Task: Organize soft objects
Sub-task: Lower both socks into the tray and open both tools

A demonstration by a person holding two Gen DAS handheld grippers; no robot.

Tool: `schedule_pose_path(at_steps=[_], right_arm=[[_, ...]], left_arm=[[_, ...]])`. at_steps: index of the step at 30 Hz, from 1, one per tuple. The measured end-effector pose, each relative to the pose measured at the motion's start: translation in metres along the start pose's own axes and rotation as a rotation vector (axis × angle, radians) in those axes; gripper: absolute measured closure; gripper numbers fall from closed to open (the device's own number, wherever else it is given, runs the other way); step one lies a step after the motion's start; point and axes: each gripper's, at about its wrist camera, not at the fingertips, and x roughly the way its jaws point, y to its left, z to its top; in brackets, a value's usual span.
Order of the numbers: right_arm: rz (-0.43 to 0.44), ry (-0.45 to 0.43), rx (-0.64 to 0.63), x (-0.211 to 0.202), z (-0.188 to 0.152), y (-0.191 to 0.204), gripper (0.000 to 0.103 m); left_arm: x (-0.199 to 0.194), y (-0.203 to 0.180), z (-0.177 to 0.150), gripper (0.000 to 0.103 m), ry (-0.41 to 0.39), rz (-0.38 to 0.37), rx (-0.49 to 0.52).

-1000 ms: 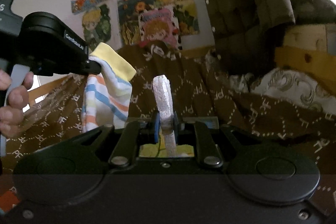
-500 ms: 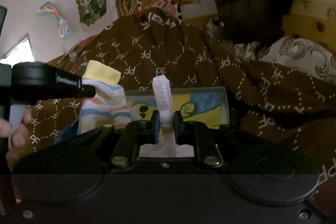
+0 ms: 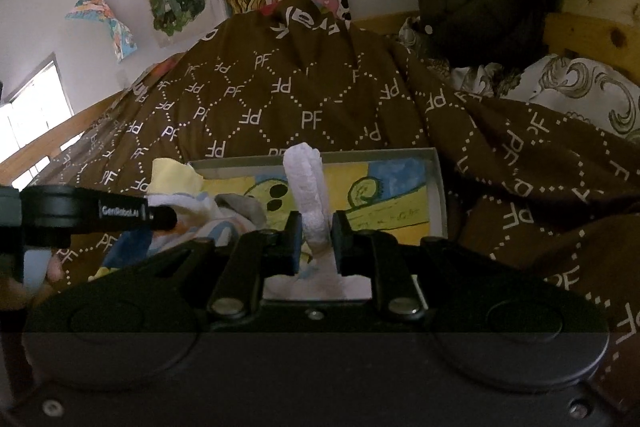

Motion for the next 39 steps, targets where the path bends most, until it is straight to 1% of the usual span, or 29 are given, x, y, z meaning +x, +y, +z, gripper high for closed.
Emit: schedule_pose_path(at_steps=[5, 9, 11, 18, 20, 21, 22, 23, 24, 26, 27, 29, 30, 32, 33, 35, 37, 39], right_arm=[[-0.004, 0.003, 0.001, -0.002, 0.002, 0.0, 0.088], [-0.006, 0.008, 0.006, -0.004, 0.004, -0.002, 0.085], [-0.006, 0.004, 0.011, -0.006, 0.005, -0.002, 0.082], [-0.001, -0.021, 0.013, -0.022, 0.012, -0.003, 0.076], [0.003, -0.03, 0.019, -0.029, 0.014, -0.005, 0.071], [0.005, -0.033, 0.021, -0.032, 0.016, -0.006, 0.069], [0.007, -0.038, 0.024, -0.036, 0.018, -0.007, 0.067], [0.009, -0.046, 0.028, -0.041, 0.02, -0.008, 0.064], [0.01, -0.052, 0.032, -0.046, 0.022, -0.009, 0.062], [0.015, -0.07, 0.04, -0.056, 0.027, -0.012, 0.056], [0.019, -0.078, 0.043, -0.061, 0.029, -0.013, 0.055], [0.016, -0.095, 0.048, -0.073, 0.035, -0.016, 0.054], [0.018, -0.105, 0.049, -0.079, 0.038, -0.017, 0.052], [0.02, -0.126, 0.052, -0.091, 0.045, -0.021, 0.047], [0.021, -0.134, 0.053, -0.097, 0.048, -0.022, 0.046], [0.024, -0.151, 0.055, -0.108, 0.053, -0.025, 0.041], [0.027, -0.17, 0.059, -0.121, 0.06, -0.028, 0.037], [0.025, -0.186, 0.063, -0.132, 0.064, -0.029, 0.036]], left_arm=[[-0.005, 0.006, -0.004, 0.09, 0.017, 0.004, -0.031], [-0.013, 0.01, -0.005, 0.089, 0.027, 0.006, -0.047], [-0.019, 0.01, -0.004, 0.087, 0.024, 0.006, -0.038], [-0.039, 0.005, 0.003, 0.086, 0.011, 0.008, -0.02], [-0.045, 0.003, 0.005, 0.084, 0.005, 0.008, -0.014], [-0.049, 0.002, 0.006, 0.082, 0.001, 0.007, -0.011], [-0.053, 0.0, 0.007, 0.08, -0.006, 0.008, -0.009], [-0.058, -0.002, 0.008, 0.074, -0.013, 0.009, -0.008], [-0.063, -0.003, 0.009, 0.072, -0.023, 0.007, -0.011], [-0.073, -0.006, 0.011, 0.062, -0.043, 0.006, -0.014], [-0.078, -0.007, 0.012, 0.059, -0.055, 0.008, -0.014], [-0.089, -0.011, 0.016, 0.048, -0.084, 0.009, -0.015], [-0.095, -0.012, 0.018, 0.046, -0.1, 0.009, -0.017], [-0.105, -0.014, 0.021, 0.037, -0.126, 0.008, -0.025], [-0.11, -0.015, 0.023, 0.034, -0.14, 0.009, -0.03], [-0.121, -0.017, 0.025, 0.022, -0.17, 0.019, -0.039], [-0.132, -0.018, 0.025, 0.015, -0.201, 0.032, -0.044], [-0.143, -0.018, 0.024, 0.008, -0.226, 0.043, -0.045]])
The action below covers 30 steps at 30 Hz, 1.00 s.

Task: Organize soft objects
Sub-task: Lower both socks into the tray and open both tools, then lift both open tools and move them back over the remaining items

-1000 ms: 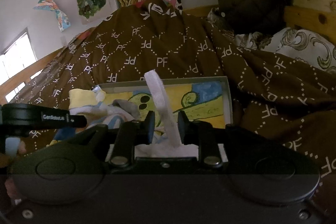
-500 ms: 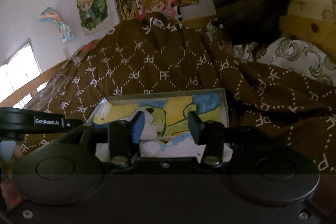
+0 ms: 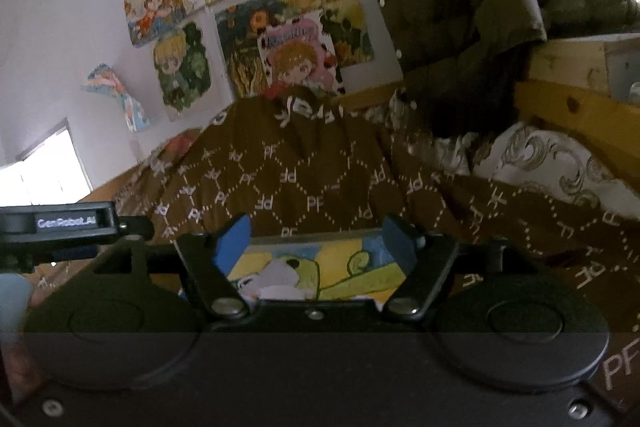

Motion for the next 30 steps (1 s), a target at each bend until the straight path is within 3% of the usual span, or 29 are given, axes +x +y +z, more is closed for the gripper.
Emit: schedule_pose_path(at_steps=[1, 2, 5, 8, 20, 25, 30], right_arm=[[0.001, -0.01, -0.002, -0.007, 0.004, -0.001, 0.035], [-0.001, -0.016, -0.004, -0.013, 0.009, -0.001, 0.026], [-0.002, -0.045, -0.005, -0.035, 0.019, -0.001, 0.011], [-0.004, -0.066, -0.012, -0.058, 0.028, -0.001, 0.002], [-0.005, -0.175, -0.071, -0.157, 0.033, 0.011, 0.0], [-0.008, -0.225, -0.085, -0.201, 0.018, 0.023, 0.0], [-0.028, -0.236, -0.154, -0.232, -0.006, 0.041, 0.0]], left_arm=[[-0.006, 0.001, 0.0, 0.004, -0.012, 0.005, -0.002], [-0.012, 0.002, 0.0, 0.001, -0.022, 0.007, -0.009], [-0.03, 0.008, -0.001, 0.001, -0.047, -0.007, -0.052], [-0.048, 0.011, -0.001, 0.001, -0.077, -0.034, -0.064], [-0.125, 0.022, -0.038, 0.001, -0.194, -0.12, -0.062], [-0.162, 0.028, -0.06, 0.001, -0.267, -0.11, 0.0], [-0.191, 0.042, -0.082, 0.001, -0.279, -0.116, 0.01]])
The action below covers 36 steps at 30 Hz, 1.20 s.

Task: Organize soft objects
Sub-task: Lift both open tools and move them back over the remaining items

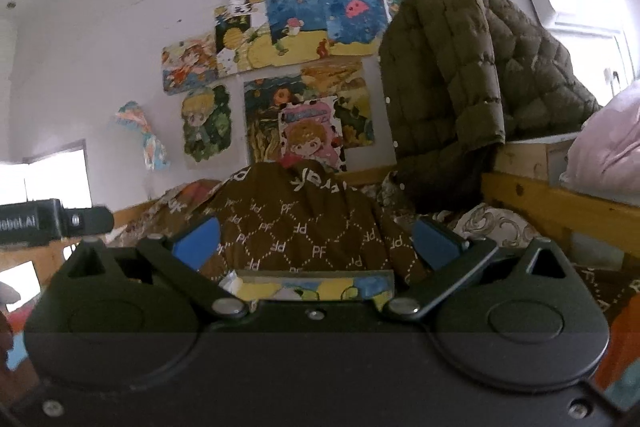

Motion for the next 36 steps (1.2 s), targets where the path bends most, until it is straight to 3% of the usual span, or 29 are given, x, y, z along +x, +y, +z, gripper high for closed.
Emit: schedule_pose_path(at_steps=[6, 16, 22, 27, 31, 36], right_arm=[[0.003, 0.018, -0.039, -0.04, -0.021, 0.028, 0.001], [-0.041, 0.167, -0.069, -0.094, -0.043, 0.055, 0.0], [-0.075, 0.188, -0.079, -0.115, -0.053, 0.072, 0.0], [-0.096, 0.28, -0.033, -0.123, -0.062, 0.075, 0.0], [-0.115, 0.347, -0.072, -0.134, -0.071, 0.087, 0.0], [-0.107, 0.406, -0.134, -0.126, -0.082, 0.107, 0.0]], left_arm=[[-0.03, 0.025, -0.023, 0.001, 0.105, -0.049, -0.035], [-0.076, 0.065, -0.059, 0.001, 0.219, -0.007, 0.002], [-0.097, 0.079, -0.079, 0.001, 0.252, 0.014, 0.032], [-0.101, 0.089, -0.096, 0.001, 0.344, 0.058, 0.017], [-0.097, 0.095, -0.105, 0.001, 0.421, 0.08, -0.026], [-0.094, 0.094, -0.112, 0.001, 0.466, 0.089, -0.003]])
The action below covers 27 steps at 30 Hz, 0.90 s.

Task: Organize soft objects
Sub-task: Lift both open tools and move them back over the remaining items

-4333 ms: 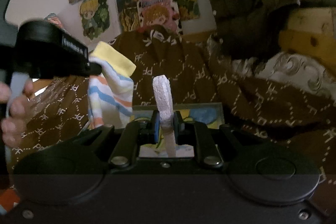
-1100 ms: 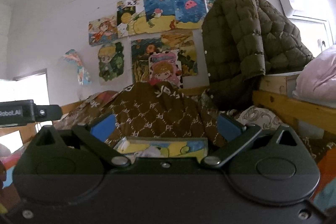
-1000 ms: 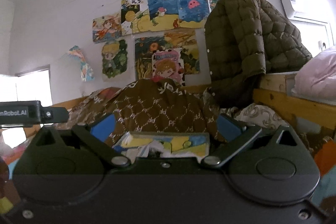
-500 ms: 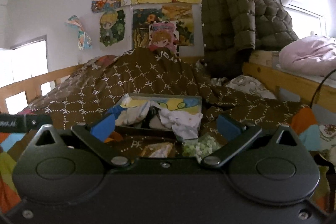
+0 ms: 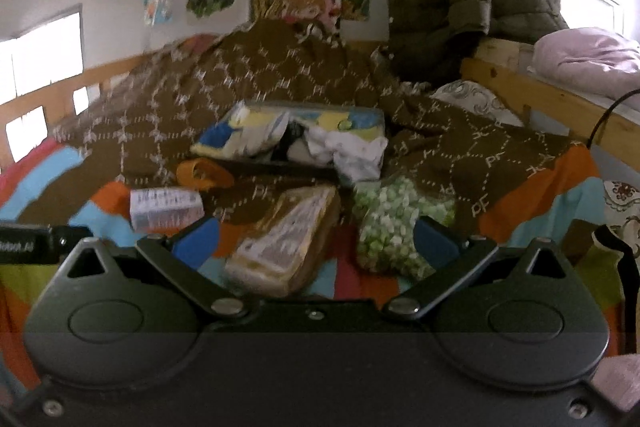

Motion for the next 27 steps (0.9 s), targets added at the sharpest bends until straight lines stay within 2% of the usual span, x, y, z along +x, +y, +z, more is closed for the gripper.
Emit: schedule_pose_path(at_steps=[7, 16, 27], right_arm=[[0.006, 0.09, -0.075, 0.023, -0.002, 0.027, 0.0], [0.014, 0.162, -0.039, 0.055, -0.003, 0.028, 0.0], [0.021, 0.194, -0.005, 0.079, -0.006, 0.022, 0.0]], left_arm=[[0.012, 0.0, -0.003, 0.001, 0.077, 0.022, 0.002], [0.027, 0.005, -0.006, 0.001, 0.158, 0.042, -0.035], [0.039, 0.001, -0.007, 0.001, 0.176, 0.032, -0.044]])
